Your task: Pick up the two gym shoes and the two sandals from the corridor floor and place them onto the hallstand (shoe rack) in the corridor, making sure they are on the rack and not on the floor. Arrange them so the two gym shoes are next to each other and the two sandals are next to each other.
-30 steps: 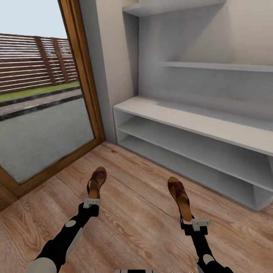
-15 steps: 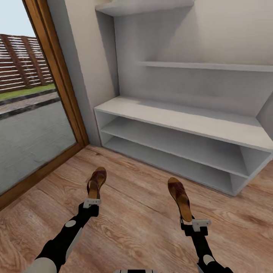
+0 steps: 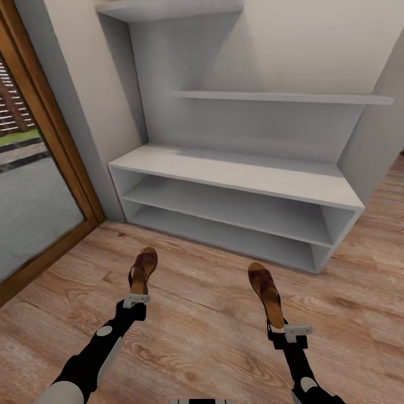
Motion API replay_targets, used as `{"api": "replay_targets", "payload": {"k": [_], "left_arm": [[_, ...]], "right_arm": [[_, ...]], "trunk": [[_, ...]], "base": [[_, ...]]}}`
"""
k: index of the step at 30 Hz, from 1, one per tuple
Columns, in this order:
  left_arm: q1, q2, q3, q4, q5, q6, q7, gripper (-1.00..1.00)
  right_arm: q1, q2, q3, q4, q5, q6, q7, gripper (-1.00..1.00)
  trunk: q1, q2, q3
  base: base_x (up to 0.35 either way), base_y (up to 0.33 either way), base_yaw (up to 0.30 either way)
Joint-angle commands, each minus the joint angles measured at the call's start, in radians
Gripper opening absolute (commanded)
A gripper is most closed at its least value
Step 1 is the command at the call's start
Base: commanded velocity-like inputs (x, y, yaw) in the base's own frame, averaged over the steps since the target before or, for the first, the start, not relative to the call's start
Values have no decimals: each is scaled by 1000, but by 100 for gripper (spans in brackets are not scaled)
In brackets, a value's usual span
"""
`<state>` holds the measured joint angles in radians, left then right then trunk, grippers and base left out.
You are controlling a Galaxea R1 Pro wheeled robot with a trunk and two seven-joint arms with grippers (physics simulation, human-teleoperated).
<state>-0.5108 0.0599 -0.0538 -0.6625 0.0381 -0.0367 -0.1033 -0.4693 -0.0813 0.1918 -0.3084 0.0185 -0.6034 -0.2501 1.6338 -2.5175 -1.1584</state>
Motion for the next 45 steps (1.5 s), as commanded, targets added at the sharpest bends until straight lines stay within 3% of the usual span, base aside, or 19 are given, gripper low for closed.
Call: {"api": "replay_targets", "payload": {"k": [1, 24, 45], "left_arm": [[0, 0, 0, 0, -1, 0, -1, -100], [0, 0, 1, 31, -1, 0, -1, -100], [0, -1, -3, 72, 0, 0, -1, -100]], "right_arm": [[0, 0, 0, 0, -3, -1, 2, -100], [0, 0, 1, 0, -5, 0, 2, -100], [0, 0, 3, 0, -5, 0, 2, -100]], "trunk": [[0, 0, 0], [0, 0, 0], [0, 0, 0]], "base": [[0, 0, -289], [0, 0, -277], [74, 170, -16]]}}
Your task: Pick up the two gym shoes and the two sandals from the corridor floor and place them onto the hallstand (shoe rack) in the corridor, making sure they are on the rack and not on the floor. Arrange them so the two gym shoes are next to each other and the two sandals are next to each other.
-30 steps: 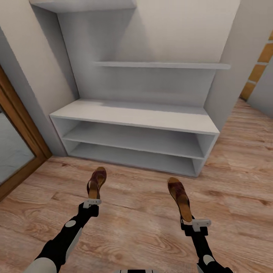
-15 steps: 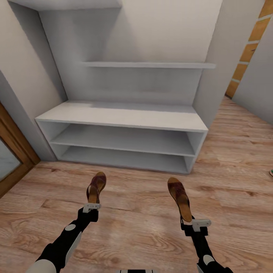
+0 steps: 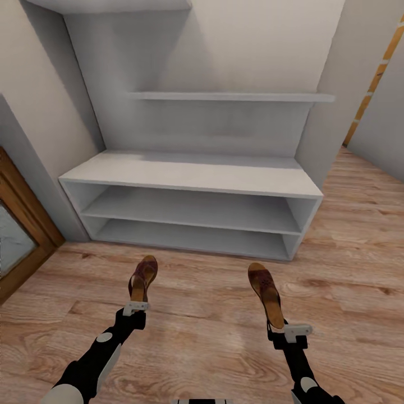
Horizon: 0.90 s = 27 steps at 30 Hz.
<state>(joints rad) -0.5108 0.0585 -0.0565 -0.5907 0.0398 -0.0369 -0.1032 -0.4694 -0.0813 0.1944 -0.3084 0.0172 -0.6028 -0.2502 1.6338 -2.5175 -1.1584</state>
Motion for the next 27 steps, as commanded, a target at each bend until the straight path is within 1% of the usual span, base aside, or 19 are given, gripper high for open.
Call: {"api": "replay_targets", "payload": {"k": [1, 9, 27], "left_arm": [[0, 0, 0, 0, -1, 0, -1, -100], [0, 0, 0, 0, -1, 0, -1, -100], [0, 0, 0, -2, -1, 1, 0, -100]], "right_arm": [[0, 0, 0, 0, -3, -1, 2, -100], [0, 0, 0, 0, -3, -1, 2, -100], [0, 1, 0, 0, -2, -1, 2, -100]], "trunk": [[0, 0, 0], [0, 0, 0], [0, 0, 0]], "base": [[98, 218, 0], [83, 292, 0], [13, 345, 0]]}}
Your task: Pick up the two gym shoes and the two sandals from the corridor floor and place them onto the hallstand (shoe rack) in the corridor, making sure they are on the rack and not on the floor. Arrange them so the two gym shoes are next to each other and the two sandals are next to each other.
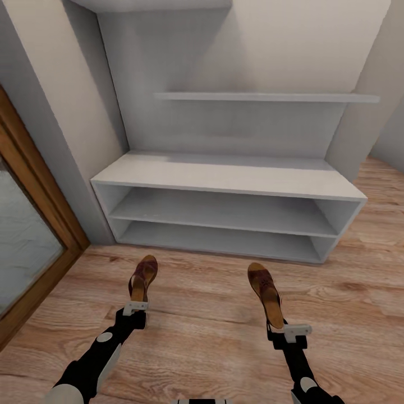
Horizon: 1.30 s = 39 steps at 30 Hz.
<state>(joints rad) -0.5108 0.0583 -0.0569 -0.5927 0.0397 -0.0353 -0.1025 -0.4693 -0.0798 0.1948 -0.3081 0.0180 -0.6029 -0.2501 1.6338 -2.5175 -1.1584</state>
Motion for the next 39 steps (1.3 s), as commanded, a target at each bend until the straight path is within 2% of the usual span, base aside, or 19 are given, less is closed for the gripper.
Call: {"api": "replay_targets", "payload": {"k": [1, 18, 25, 39], "left_arm": [[0, 0, 0, 0, -1, 0, -1, -100], [0, 0, 0, -1, -1, -1, -1, -100], [0, 0, 0, 0, -1, -2, -2, -100], [0, 0, 1, 2, -1, -2, -2, -100]], "right_arm": [[0, 0, 0, 0, -3, -1, 2, -100], [0, 0, 0, 0, -4, 0, 2, -100], [0, 0, 0, 0, -4, 0, 2, -100], [0, 0, 1, 16, -3, 0, 3, -100]], "trunk": [[0, 0, 0], [0, 0, 0], [0, 0, 2], [0, 0, 3]], "base": [[111, 340, 0], [38, 200, -10], [0, 71, -212], [0, 83, -17]]}}
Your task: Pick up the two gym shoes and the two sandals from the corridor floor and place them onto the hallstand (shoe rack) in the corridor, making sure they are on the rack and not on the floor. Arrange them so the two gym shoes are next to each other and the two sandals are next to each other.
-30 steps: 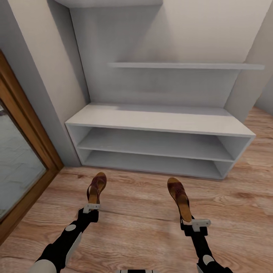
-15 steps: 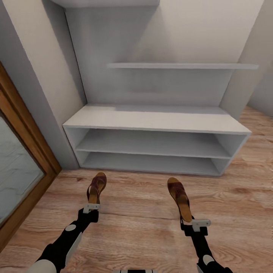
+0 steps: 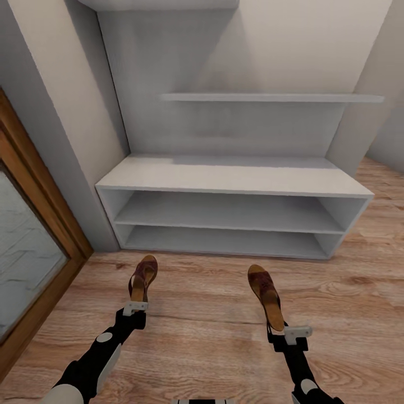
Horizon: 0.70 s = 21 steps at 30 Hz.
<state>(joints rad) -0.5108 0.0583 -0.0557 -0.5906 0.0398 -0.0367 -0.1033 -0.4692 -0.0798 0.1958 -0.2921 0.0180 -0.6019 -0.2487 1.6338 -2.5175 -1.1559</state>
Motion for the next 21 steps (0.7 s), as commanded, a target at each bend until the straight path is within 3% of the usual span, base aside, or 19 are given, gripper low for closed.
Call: {"api": "replay_targets", "payload": {"k": [1, 11, 21], "left_arm": [[0, 0, 0, 0, -1, 0, -1, -100], [0, -3, 1, -4, -1, -1, -32, -100], [0, -68, 1, -95, -3, 8, -38, -100]], "right_arm": [[0, 0, 0, 2, -3, -1, 2, -100], [0, -6, -6, 47, -5, -1, -7, -100], [0, -53, -12, 104, -8, -1, -140, -100]], "trunk": [[0, 0, 0], [0, 0, 0], [0, 0, 0]], "base": [[0, 4, -1], [0, 1, 0], [0, 0, 0]]}}
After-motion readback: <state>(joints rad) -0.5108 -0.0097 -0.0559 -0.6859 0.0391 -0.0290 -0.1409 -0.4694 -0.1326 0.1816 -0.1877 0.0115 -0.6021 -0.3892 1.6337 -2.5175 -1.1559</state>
